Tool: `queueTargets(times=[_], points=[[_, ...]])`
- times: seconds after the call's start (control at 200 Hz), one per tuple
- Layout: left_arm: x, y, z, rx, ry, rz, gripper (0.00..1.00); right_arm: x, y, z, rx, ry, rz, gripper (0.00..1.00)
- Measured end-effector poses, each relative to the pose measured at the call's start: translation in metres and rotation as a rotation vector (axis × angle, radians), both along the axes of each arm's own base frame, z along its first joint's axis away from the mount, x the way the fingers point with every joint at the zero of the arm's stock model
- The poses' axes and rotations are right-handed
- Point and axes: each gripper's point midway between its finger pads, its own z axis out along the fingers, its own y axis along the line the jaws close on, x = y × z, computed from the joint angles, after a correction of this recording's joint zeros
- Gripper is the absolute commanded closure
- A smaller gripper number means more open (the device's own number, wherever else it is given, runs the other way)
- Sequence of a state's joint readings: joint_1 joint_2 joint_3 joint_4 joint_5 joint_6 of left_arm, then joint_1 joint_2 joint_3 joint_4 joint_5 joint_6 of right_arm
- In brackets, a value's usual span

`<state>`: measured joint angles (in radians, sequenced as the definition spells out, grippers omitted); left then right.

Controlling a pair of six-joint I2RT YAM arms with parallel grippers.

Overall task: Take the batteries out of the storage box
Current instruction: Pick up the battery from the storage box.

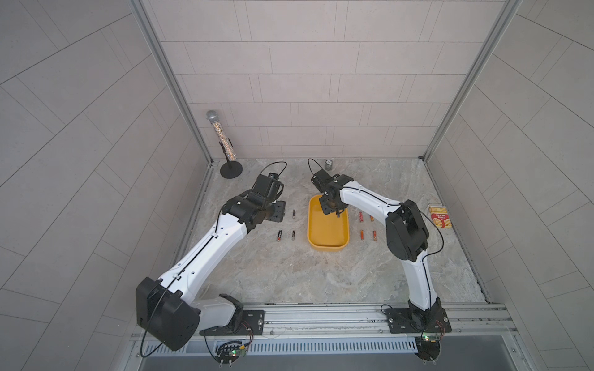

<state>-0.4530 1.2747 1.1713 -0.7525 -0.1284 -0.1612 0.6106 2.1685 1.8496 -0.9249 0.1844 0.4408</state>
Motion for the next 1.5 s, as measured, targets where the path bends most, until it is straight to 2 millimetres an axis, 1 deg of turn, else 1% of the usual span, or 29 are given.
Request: queueTargets(times=[0.14,0.245,0.395,0.595,0.721,0.986,1.086,1.311,1.501], points=[[-0.008,0.012,-0.030,0.076,0.069,-0.004,0.36,0.000,-0.001,-0.011,-0.034,0.032,-0.042,0.43],[-0.008,0.013,-0.037,0.095,0.097,-0.012,0.37,-0.002,-0.002,-0.016,-0.034,0.041,-0.079,0.40],[-0.007,0.014,-0.037,0.107,0.103,-0.014,0.36,-0.002,0.001,-0.024,-0.010,0.045,-0.129,0.38],[-0.007,0.020,-0.037,0.136,0.100,0.003,0.36,0.005,0.005,-0.032,0.028,0.026,-0.191,0.36],[-0.008,0.023,-0.037,0.151,0.099,0.012,0.36,0.007,0.004,-0.034,0.045,0.014,-0.227,0.31],[-0.008,0.031,-0.036,0.189,0.096,0.037,0.36,0.009,0.003,-0.045,0.068,0.004,-0.284,0.29],[-0.008,0.033,-0.036,0.195,0.096,0.041,0.36,0.011,0.004,-0.045,0.085,-0.005,-0.302,0.30],[-0.009,0.035,-0.036,0.208,0.097,0.047,0.36,0.021,0.013,-0.052,0.208,0.008,-0.356,0.39],[-0.008,0.037,-0.036,0.212,0.096,0.052,0.36,0.024,0.013,-0.051,0.260,0.005,-0.368,0.42]])
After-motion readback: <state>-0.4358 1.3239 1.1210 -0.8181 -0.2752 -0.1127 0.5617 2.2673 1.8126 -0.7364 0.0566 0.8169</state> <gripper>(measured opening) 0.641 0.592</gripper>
